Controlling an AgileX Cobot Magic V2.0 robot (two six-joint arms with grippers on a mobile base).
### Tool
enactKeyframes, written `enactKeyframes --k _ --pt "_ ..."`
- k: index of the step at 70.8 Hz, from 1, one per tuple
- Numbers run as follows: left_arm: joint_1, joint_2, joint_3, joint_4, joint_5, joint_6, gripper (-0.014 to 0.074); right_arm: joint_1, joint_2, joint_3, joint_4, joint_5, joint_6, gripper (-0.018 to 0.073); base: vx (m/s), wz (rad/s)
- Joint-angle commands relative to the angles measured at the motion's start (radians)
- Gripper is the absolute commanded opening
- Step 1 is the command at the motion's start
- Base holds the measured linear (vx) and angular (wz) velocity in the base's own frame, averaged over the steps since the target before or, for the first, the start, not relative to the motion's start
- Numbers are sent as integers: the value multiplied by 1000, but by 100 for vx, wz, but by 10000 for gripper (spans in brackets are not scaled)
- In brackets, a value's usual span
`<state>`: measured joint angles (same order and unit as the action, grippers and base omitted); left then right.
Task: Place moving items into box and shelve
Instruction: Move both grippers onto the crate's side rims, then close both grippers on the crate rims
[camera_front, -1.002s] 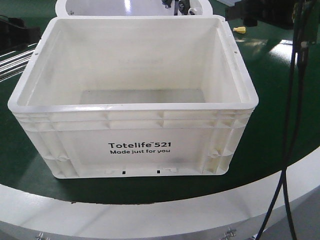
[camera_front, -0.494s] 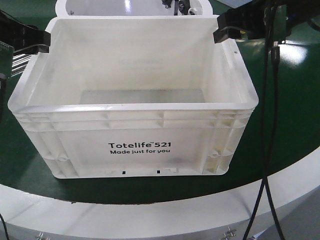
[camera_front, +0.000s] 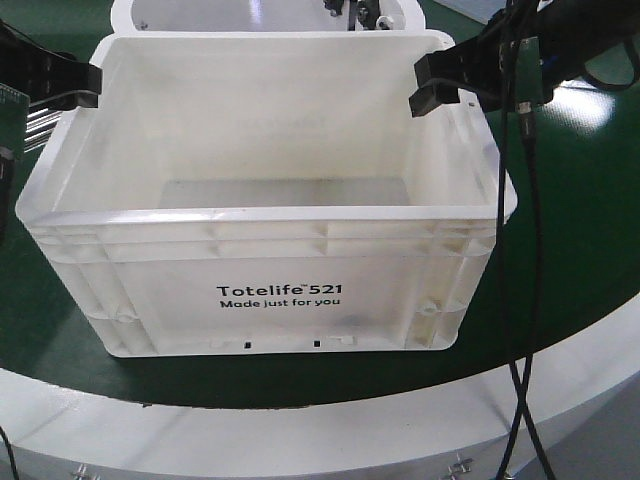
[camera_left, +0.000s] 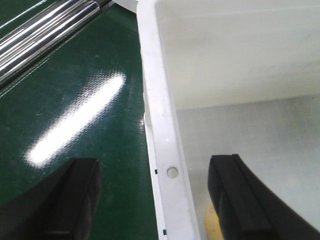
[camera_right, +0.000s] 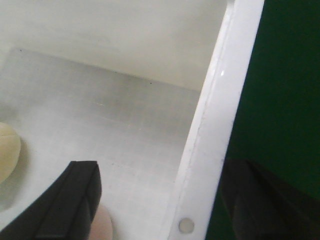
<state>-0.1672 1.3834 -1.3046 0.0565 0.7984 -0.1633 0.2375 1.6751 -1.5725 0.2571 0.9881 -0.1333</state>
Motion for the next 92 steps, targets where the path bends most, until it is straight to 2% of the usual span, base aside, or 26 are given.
enactKeyframes --k 1,28,73,81,89,92 --pt "4 -32 -41 13 -55 -8 555 -2 -32 -35 18 -43 7 540 0 0" --pt "4 -32 -41 15 -55 -8 555 -2 -25 -36 9 -65 3 487 0 0" --pt "4 -32 -41 16 -45 -8 555 -2 13 -36 8 -74 -14 476 0 0" --pt "4 -32 -41 16 -37 -8 555 -2 13 -36 8 -74 -2 393 0 0" --pt "4 -32 -41 16 -30 -8 555 -2 13 -36 5 -72 -2 218 0 0" --pt "4 -32 -41 16 -27 -8 555 -2 13 -36 5 -72 -6 121 0 0"
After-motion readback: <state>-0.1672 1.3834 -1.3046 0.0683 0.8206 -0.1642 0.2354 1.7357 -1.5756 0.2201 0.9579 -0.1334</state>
